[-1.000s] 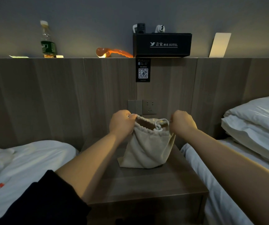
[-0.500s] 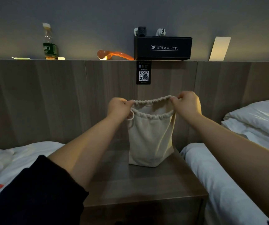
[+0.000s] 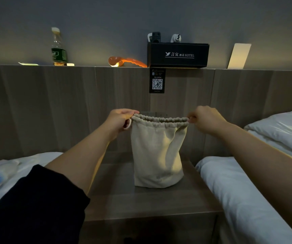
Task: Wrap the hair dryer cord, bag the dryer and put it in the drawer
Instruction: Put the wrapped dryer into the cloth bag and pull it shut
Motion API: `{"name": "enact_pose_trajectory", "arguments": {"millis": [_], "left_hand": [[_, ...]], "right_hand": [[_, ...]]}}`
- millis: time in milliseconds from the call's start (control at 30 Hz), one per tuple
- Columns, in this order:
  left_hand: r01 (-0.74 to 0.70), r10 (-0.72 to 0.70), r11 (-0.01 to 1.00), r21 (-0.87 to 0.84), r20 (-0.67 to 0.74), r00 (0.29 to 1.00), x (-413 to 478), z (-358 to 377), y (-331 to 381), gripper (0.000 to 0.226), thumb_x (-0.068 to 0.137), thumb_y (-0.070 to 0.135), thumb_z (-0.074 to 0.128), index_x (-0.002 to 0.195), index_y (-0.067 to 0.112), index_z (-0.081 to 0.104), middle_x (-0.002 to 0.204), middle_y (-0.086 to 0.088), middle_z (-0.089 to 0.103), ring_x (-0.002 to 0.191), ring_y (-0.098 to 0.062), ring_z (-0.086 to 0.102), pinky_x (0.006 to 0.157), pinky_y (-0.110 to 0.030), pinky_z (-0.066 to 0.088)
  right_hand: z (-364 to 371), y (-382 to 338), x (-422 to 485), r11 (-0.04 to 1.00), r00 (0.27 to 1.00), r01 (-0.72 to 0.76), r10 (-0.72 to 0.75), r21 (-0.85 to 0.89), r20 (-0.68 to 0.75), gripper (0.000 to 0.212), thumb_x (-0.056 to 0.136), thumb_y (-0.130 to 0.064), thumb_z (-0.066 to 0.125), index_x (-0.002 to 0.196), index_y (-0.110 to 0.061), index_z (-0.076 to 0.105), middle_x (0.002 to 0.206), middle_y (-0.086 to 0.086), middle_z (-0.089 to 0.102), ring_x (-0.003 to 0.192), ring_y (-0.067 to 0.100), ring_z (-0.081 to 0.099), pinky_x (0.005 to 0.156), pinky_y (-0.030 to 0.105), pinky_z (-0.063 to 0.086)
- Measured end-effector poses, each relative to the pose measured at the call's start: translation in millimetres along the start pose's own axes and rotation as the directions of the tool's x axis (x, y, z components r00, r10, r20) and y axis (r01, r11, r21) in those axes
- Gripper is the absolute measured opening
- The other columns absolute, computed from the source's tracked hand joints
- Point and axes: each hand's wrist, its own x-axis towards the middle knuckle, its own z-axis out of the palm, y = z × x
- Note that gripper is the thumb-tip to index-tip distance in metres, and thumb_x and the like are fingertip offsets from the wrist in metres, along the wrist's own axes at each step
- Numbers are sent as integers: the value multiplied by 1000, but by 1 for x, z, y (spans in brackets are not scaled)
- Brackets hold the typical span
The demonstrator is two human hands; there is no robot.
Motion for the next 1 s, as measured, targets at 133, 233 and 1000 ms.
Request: {"name": "enact_pose_trajectory", "arguments": {"millis": [133, 233, 1000], "left_hand": [[-41, 40, 997, -63, -13, 999, -3, -5, -2, 24, 94, 9, 48, 94, 13, 71, 80, -4, 68, 61, -10, 59, 50, -18, 47], [-97, 67, 982, -165, -183, 981, 1, -9, 1, 23, 94, 4, 46, 103, 3, 67, 49, 4, 54, 42, -6, 45, 43, -16, 38], [-365, 171, 311, 878, 326, 930, -32, 49, -10, 27, 84, 45, 59, 103, 26, 59, 103, -4, 67, 97, -27, 61, 72, -32, 44]], "right_hand": [[-3, 2, 3, 912, 963, -162, 230, 377, -143, 26, 92, -21, 50, 77, -6, 66, 66, 7, 57, 69, 26, 57, 61, 31, 40], [0, 9, 8, 673, 850, -279, 505, 685, -150, 23, 90, -15, 49, 91, -5, 69, 76, 10, 60, 74, 26, 56, 66, 29, 40], [3, -18, -4, 851, 943, -45, 209, 523, -260, 29, 86, -5, 48, 107, -12, 66, 113, 11, 62, 108, 26, 55, 92, 37, 44]]}}
